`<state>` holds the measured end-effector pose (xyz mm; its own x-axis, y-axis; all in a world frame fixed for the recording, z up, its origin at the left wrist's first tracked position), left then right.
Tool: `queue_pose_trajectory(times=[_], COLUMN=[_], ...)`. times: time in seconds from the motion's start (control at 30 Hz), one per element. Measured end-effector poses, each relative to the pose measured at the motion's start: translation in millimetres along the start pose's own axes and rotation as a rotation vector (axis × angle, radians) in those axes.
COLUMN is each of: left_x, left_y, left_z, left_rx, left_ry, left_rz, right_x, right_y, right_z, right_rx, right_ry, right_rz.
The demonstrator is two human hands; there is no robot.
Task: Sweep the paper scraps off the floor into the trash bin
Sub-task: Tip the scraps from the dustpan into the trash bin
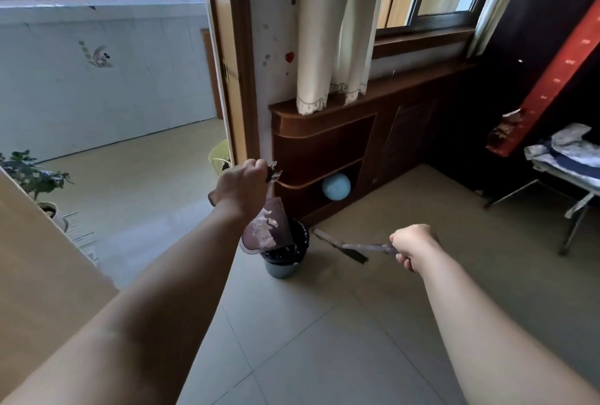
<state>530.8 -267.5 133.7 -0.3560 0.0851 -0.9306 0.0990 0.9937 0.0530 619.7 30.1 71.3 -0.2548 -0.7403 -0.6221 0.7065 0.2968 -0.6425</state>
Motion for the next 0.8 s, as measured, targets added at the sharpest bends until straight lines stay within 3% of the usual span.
queue_pose_trajectory(times=[0.3,0.6,0.7,0.8], left_x=[21.0,32.6,37.0,41.1], left_y=[17.6,26.5,26.7,27.3], left_z=[-16.4,-19.8,-19.2,-17.4], left_rx=[0.091,0.103,0.099,0.123], left_ry=[-0.024,-0.011,-0.020,-0.027], left_rz=[-0.071,-0.026,-0.016,-0.005], right_x=[-14.4,19.3,23.5,25.9], right_y=[-25.7,-32.8,-32.4,-36.9], right_z=[0.5,3.4,7.2,10.4], right_rx=[-0.177,-0.311,-0.325,-0.308], right_ry=[0.056,0.005,-0.040,-0.198], right_rz=[0.108,0.228,0.240,0.164])
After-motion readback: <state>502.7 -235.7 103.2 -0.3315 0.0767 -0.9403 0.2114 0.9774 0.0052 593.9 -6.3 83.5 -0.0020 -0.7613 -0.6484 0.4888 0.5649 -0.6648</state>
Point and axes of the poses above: each hand's wrist, its own z-axis away from the middle knuckle, its own x-axis out of the palm, y = z × x, the point moved 3 cm from there along -z, towards the middle knuckle, and after that the axes turned 9 degrees about -x, right-handed, at the moved point
